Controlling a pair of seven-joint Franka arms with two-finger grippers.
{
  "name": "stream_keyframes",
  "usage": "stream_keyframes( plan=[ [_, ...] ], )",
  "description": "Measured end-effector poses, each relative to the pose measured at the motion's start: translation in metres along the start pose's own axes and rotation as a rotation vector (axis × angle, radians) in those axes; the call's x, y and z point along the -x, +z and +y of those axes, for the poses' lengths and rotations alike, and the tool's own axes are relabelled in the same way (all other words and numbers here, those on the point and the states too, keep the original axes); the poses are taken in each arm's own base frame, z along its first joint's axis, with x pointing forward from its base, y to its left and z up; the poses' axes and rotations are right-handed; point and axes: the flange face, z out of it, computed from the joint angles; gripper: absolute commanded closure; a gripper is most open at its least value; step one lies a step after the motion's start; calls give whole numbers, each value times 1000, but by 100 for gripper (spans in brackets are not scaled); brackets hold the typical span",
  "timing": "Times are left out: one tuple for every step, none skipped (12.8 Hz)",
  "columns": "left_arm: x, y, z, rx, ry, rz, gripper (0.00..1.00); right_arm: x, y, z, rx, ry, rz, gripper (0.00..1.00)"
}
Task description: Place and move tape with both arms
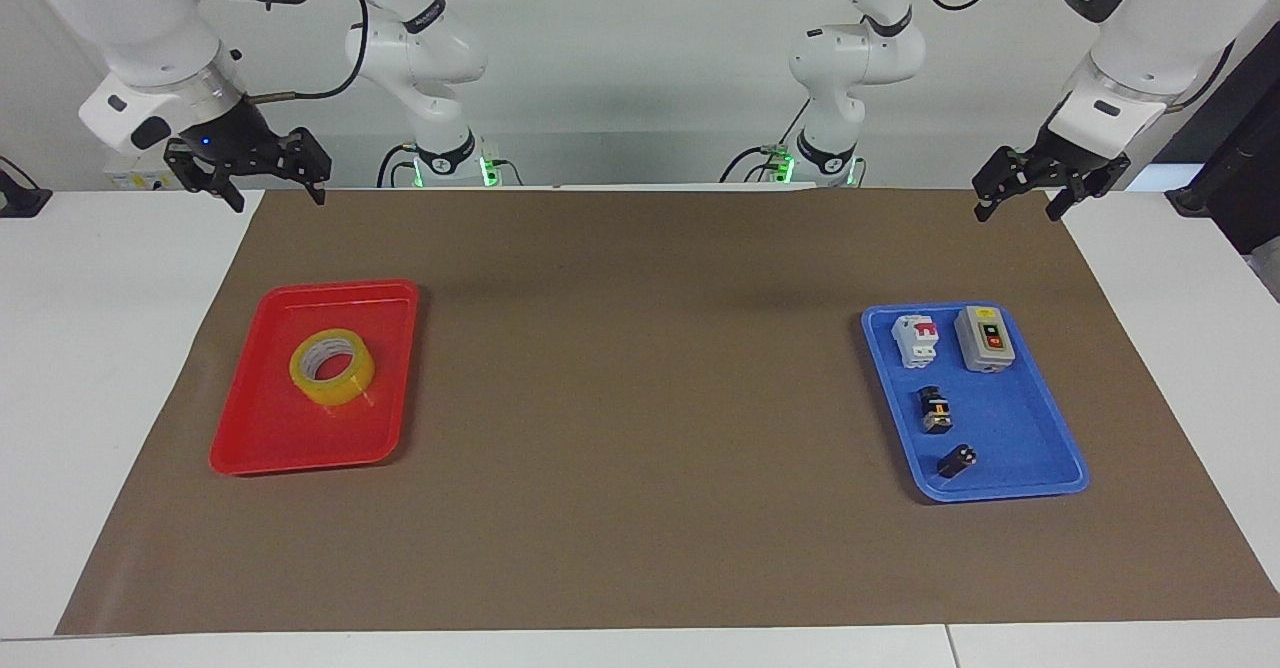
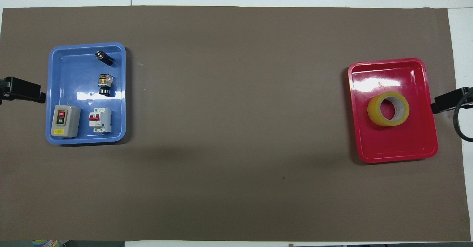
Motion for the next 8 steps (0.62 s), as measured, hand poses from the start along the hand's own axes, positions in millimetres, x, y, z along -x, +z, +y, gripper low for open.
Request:
stream_keyframes(
  plan=[
    [0, 0, 0, 0, 0, 0, 0, -1, 0, 0, 2, 0, 5, 0],
    [0, 0, 0, 0, 0, 0, 0, -1, 0, 0, 3, 0, 7, 0],
    [0, 0, 0, 0, 0, 0, 0, -2, 0, 0, 3, 0, 7, 0],
    [0, 0, 0, 0, 0, 0, 0, -2, 0, 0, 3, -1, 7, 0],
    [0, 0, 0, 0, 0, 0, 0, -2, 0, 0, 3, -1, 7, 0],
    [0, 0, 0, 0, 0, 0, 0, -2, 0, 0, 3, 0, 7, 0],
    [0, 0, 0, 0, 0, 0, 0, -2, 0, 1, 3, 1, 8, 0],
    [0, 0, 0, 0, 0, 0, 0, -1, 0, 3, 2, 4, 8, 0]
  ],
)
